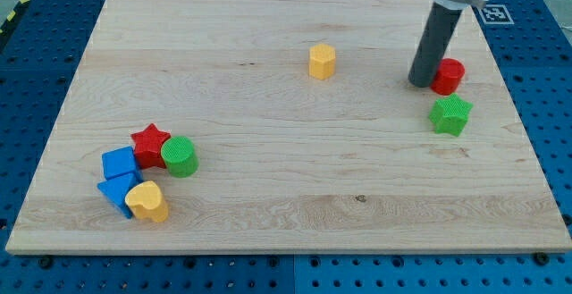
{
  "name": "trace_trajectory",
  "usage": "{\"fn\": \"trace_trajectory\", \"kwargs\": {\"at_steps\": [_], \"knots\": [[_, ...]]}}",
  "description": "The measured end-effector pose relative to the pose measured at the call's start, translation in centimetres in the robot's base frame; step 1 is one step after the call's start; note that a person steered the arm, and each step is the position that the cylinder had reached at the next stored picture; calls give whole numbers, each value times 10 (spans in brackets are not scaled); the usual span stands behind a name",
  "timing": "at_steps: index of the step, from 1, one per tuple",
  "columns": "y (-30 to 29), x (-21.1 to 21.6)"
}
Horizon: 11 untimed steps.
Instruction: Push green star to bottom right side
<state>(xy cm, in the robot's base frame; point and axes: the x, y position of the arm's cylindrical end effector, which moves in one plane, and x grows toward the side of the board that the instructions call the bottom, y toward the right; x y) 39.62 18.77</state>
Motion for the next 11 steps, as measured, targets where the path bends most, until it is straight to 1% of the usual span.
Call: {"fn": "trace_trajectory", "kwargs": {"at_steps": [1,2,3,4,5,6,8,9,10,11], "knots": [[2,3],[2,29],[10,70],[21,99],[24,92],[40,82],[64,111],[64,116],[64,106],[55,106]]}}
